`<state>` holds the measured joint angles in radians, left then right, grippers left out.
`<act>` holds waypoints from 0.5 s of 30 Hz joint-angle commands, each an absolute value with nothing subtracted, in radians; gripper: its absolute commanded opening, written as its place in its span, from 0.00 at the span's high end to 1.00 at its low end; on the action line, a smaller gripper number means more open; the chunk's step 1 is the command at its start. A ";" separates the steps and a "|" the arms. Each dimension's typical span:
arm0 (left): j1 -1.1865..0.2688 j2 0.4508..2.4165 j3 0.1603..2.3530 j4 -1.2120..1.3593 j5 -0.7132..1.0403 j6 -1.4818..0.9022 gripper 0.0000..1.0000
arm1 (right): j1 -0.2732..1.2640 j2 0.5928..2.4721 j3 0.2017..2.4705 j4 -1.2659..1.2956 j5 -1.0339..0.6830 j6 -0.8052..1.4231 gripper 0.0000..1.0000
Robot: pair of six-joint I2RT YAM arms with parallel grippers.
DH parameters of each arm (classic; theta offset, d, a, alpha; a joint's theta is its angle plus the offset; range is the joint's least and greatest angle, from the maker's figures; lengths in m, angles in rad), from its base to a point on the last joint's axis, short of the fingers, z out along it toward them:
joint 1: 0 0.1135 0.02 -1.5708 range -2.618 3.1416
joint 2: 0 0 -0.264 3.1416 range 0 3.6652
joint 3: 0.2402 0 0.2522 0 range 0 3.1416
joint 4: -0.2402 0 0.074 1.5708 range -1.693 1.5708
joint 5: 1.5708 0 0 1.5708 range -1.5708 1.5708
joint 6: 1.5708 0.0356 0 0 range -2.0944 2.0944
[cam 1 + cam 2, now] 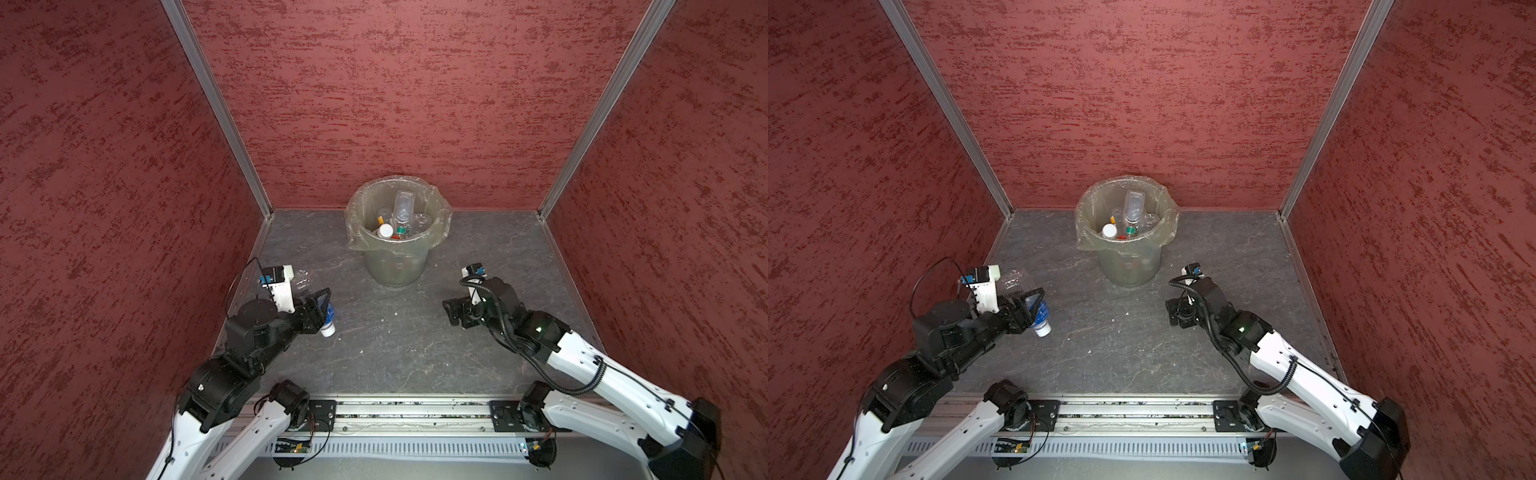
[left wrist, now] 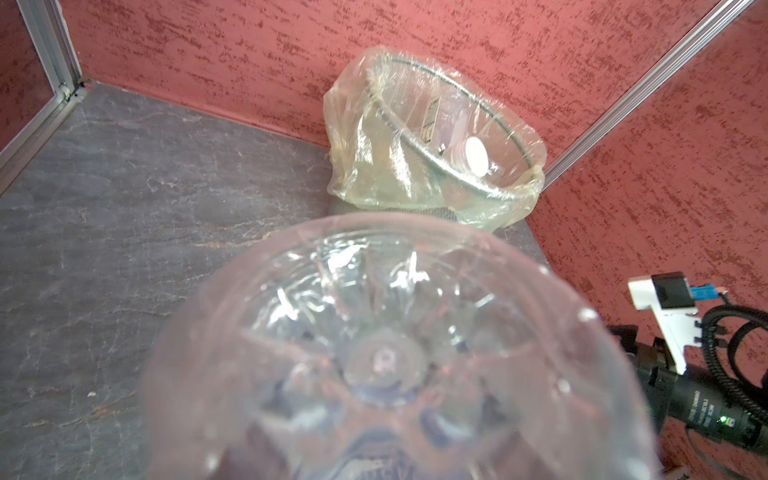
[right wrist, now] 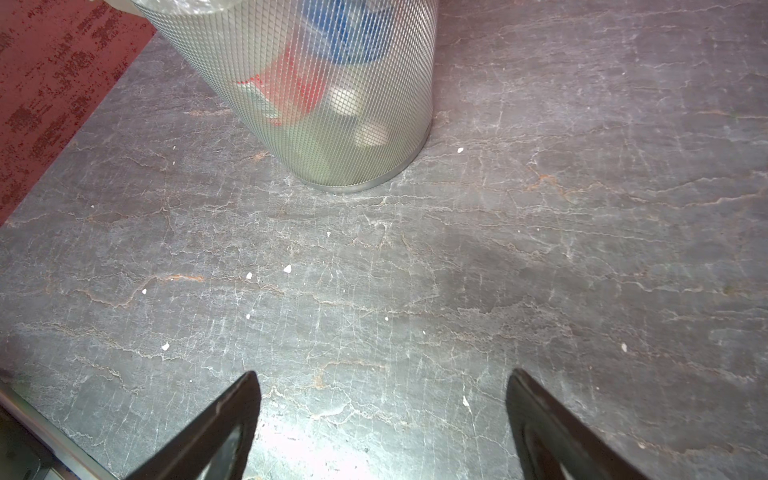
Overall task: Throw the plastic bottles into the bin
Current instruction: 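Lift the blue-labeled bottle with the left gripper over the wastebasket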
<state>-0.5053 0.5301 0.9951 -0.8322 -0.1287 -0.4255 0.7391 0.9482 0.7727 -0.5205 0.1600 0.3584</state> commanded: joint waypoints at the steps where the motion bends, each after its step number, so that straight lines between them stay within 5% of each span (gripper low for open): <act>1: -0.510 0.649 1.077 -0.722 -0.094 -0.368 0.66 | 0.746 0.936 0.773 -0.503 0.162 0.355 0.07; 5: -0.514 0.885 1.253 -0.584 -0.038 -0.319 0.66 | 0.746 0.931 0.773 -0.502 0.164 0.356 0.07; 11: -0.504 1.423 1.826 -0.585 0.052 -0.242 0.62 | 0.746 0.906 0.768 -0.511 0.168 0.359 0.07; 13: -0.490 1.603 2.044 -0.664 0.075 -0.244 0.50 | 0.745 0.892 0.766 -0.517 0.173 0.362 0.07; 15: -0.476 1.768 2.288 -0.783 0.061 -0.258 0.19 | 0.746 0.874 0.765 -0.529 0.181 0.367 0.07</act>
